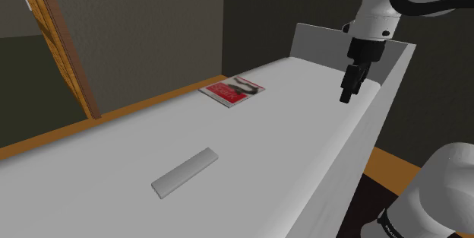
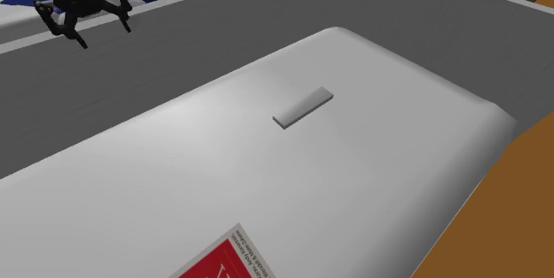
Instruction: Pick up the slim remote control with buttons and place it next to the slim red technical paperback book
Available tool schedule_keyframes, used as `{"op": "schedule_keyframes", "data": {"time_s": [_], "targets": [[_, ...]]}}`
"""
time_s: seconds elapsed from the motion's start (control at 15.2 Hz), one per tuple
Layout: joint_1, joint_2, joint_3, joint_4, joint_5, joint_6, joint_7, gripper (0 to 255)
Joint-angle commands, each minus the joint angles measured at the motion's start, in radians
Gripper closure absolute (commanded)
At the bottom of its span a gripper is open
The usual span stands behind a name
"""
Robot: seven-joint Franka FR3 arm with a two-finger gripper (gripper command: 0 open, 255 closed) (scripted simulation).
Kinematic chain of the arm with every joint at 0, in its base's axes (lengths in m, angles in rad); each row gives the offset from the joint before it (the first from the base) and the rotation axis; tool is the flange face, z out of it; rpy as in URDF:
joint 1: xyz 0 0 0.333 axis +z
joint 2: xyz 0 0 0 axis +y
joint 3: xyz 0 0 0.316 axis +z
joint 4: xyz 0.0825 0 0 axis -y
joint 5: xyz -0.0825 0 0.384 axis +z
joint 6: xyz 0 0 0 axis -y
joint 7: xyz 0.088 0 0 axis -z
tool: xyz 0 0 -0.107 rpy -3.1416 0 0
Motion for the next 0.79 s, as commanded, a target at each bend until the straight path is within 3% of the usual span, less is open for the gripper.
{"op": "schedule_keyframes", "data": {"time_s": [0.0, 0.4, 0.73], "targets": [[0.000, 0.000, 0.000, 0.000, 0.000, 0.000, 0.000, 0], [-0.006, -0.040, 0.177, -0.082, 0.140, 0.069, 0.297, 0], [-0.015, -0.007, 0.335, -0.099, 0.253, 0.152, 0.542, 0]]}}
